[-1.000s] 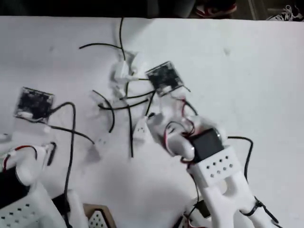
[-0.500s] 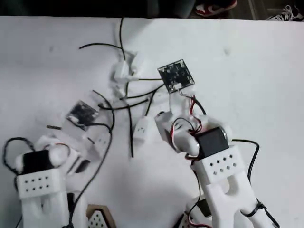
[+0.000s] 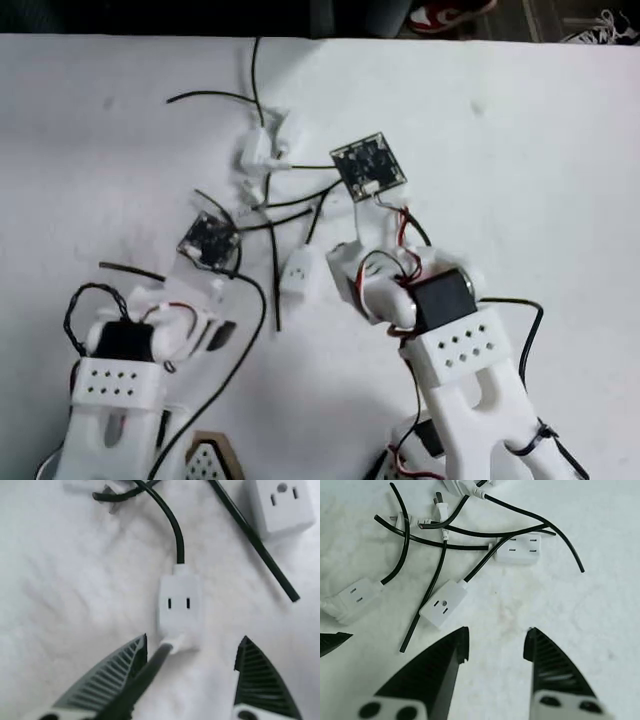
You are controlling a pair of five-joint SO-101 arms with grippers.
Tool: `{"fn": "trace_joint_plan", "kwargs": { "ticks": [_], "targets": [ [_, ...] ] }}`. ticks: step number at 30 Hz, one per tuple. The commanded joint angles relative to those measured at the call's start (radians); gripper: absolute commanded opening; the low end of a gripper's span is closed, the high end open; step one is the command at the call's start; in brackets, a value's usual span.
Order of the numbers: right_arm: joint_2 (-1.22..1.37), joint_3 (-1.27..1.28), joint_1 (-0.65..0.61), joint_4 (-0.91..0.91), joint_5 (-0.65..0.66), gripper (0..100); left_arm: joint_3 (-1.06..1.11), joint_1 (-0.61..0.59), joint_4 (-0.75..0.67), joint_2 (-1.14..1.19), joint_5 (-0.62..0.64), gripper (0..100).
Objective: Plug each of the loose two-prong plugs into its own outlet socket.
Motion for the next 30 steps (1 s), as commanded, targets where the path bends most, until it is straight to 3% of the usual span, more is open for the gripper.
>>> {"fn": "trace_joint_plan", "kwargs": {
  "ticks": [1,13,21,25,30],
  "targets": [
    [-0.025,-0.008,0.012,0.005,-0.006,18.3,-0.002,0.01,-0.034,0.005,0.014,29],
    [-0.025,-0.009,0.005,0.005,-0.006,18.3,-0.167,0.008,-0.12,0.479,0.015,28],
    [-0.025,-0.009,0.012,0.007,-0.006,18.2,-0.313,0.016,-0.112,0.736,0.041,15],
    [-0.027,-0.012,0.022,0.01,-0.006,18.2,-0.325,0.015,-0.092,0.707,0.041,2],
    [-0.059,-0.014,0.065,0.012,-0.003,18.1,-0.33,0.008,0.058,0.441,0.035,2]
  ]
}}
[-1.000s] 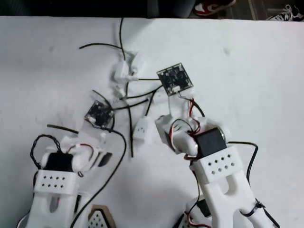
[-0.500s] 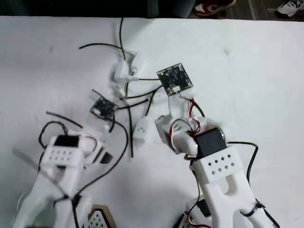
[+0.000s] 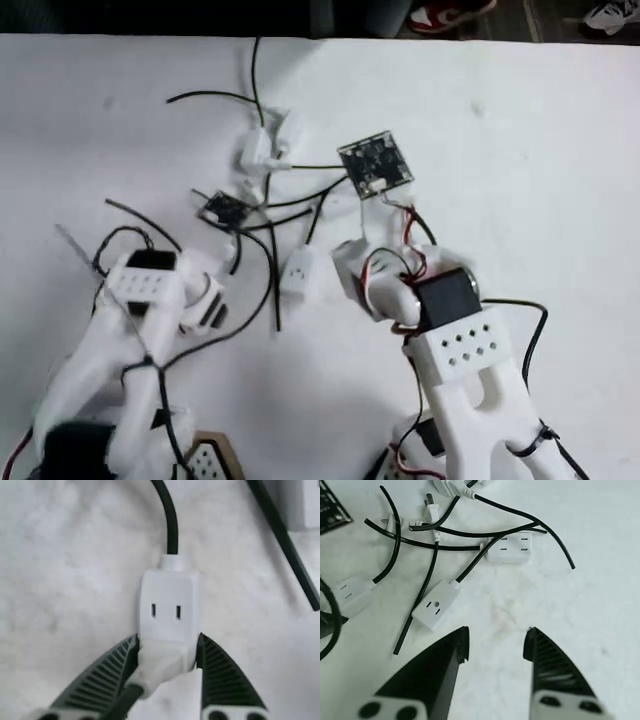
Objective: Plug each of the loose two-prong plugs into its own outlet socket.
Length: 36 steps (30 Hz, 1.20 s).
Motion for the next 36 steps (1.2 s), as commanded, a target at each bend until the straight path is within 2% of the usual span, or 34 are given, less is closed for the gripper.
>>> {"fn": "trace_joint_plan", "kwargs": {
  "ticks": [1,5,8,10,13,16,21,29,36],
  "targets": [
    [-0.067,-0.011,0.025,0.012,0.0,18.1,-0.055,0.004,0.14,-0.257,0.002,2],
    [-0.154,-0.009,0.018,0.045,0.0,18.0,-0.169,0.002,0.365,-0.542,0.002,2],
    [-0.199,-0.011,0.025,0.054,-0.003,18.0,-0.299,0.002,0.505,-0.665,0.005,2],
    [-0.211,-0.009,0.025,0.054,-0.005,18.0,-0.39,-0.001,0.56,-0.677,0.008,2],
    [-0.211,-0.009,0.025,0.054,-0.005,18.0,-0.485,-0.025,0.557,-0.647,0.009,2],
    [-0.213,-0.009,0.038,0.054,-0.005,18.0,-0.519,-0.045,0.451,-0.567,0.014,2],
    [-0.219,-0.009,0.128,0.068,-0.005,18.0,-0.526,-0.035,0.161,-0.375,0.078,2],
    [-0.209,0.011,0.266,0.162,-0.006,18.0,-0.528,0.058,-0.325,-0.041,0.18,2],
    [-0.211,0.17,0.326,0.045,-0.006,18.0,-0.537,0.176,-0.586,0.199,0.189,2]
  ]
}}
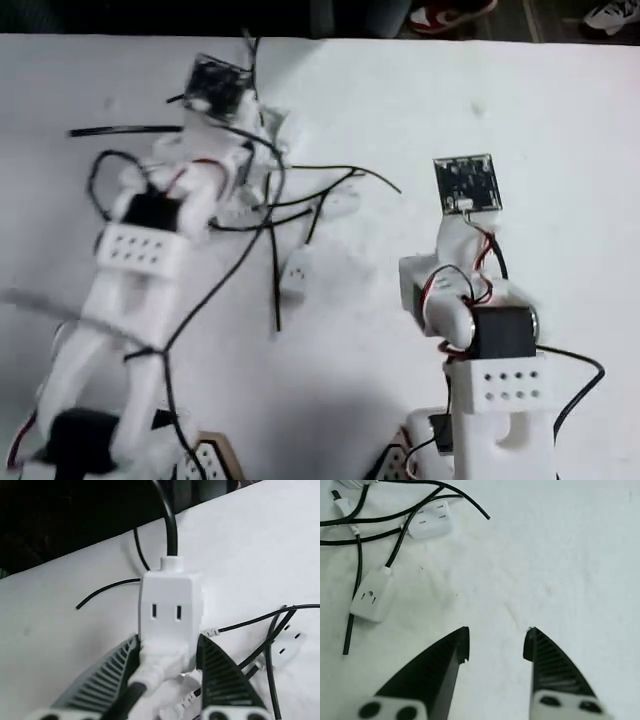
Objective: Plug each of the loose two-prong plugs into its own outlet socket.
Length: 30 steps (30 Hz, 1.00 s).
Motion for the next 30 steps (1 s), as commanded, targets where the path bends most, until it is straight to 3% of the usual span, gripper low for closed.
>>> {"fn": "trace_joint_plan", "kwargs": {
  "ticks": [1,9,15,23,27,30],
  "targets": [
    [-0.015,0.061,0.024,-0.091,-0.006,18.0,-0.077,0.062,-0.13,0.094,0.008,2],
    [-0.019,0.101,0.024,-0.124,-0.006,18.0,-0.39,0.097,-0.086,0.483,0.006,5],
    [-0.018,0.103,0.024,-0.119,-0.006,18.0,-0.617,0.11,0.227,0.61,0.012,30],
    [-0.012,0.103,0.024,-0.117,-0.006,18.0,-0.796,0.107,0.459,0.607,0.005,29],
    [-0.012,0.103,0.022,-0.117,-0.006,18.0,-0.941,0.094,0.661,0.605,0.011,29],
    [-0.012,0.103,0.021,-0.117,-0.006,18.0,-1.048,0.093,0.825,0.578,0.006,22]
  ]
}}
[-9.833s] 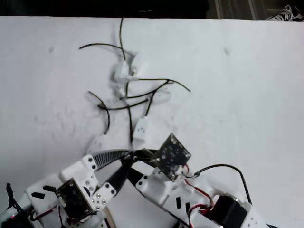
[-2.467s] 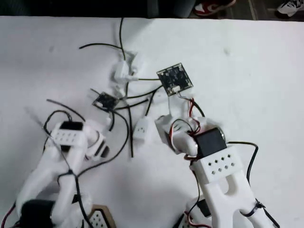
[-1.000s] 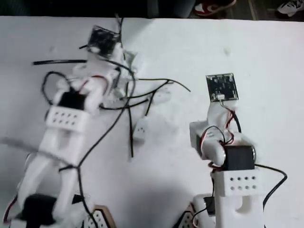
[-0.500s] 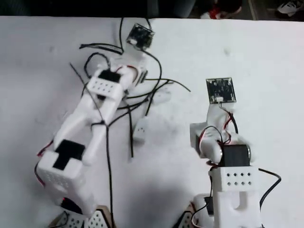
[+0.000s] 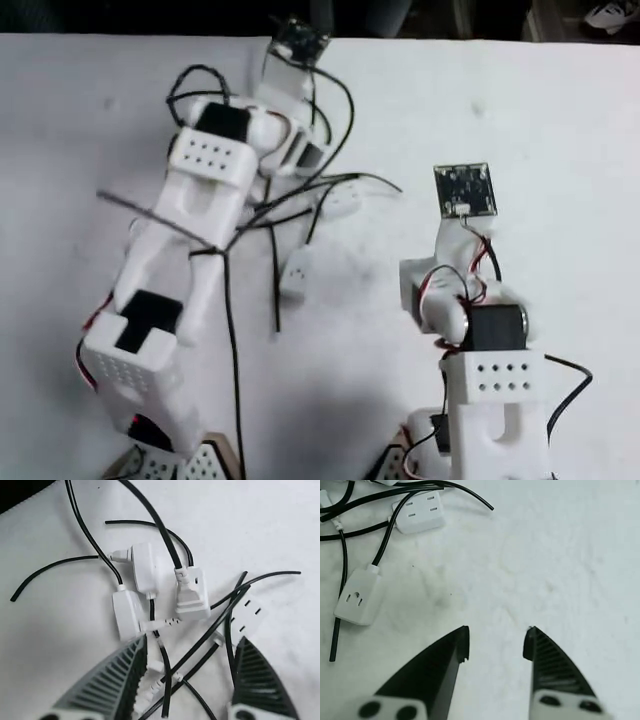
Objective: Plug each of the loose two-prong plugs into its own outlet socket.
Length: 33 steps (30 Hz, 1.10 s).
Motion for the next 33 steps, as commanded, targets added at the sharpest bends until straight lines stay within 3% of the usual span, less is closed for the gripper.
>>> {"fn": "trace_joint_plan", "kwargs": {
  "ticks": [1,10,14,19,26,33],
  "targets": [
    [-0.012,-0.005,0.004,-0.01,-0.006,18.0,-0.144,-0.008,0.193,-0.062,-0.002,19],
    [-0.012,-0.005,0.001,-0.01,-0.023,18.0,-0.107,-0.041,0.45,-0.288,-0.003,3],
    [-0.01,-0.005,-0.005,-0.01,-0.114,18.1,0.046,-0.085,0.462,-0.363,-0.025,3],
    [-0.01,-0.011,-0.122,0.019,-0.12,18.0,0.239,-0.182,0.456,-0.558,-0.086,2],
    [-0.008,-0.012,-0.312,0.021,-0.198,18.0,0.664,-0.371,0.272,-0.967,-0.164,3],
    [0.018,-0.012,-0.529,-0.033,-0.265,18.3,1.143,-0.499,0.044,-1.231,-0.166,3]
  ]
}}
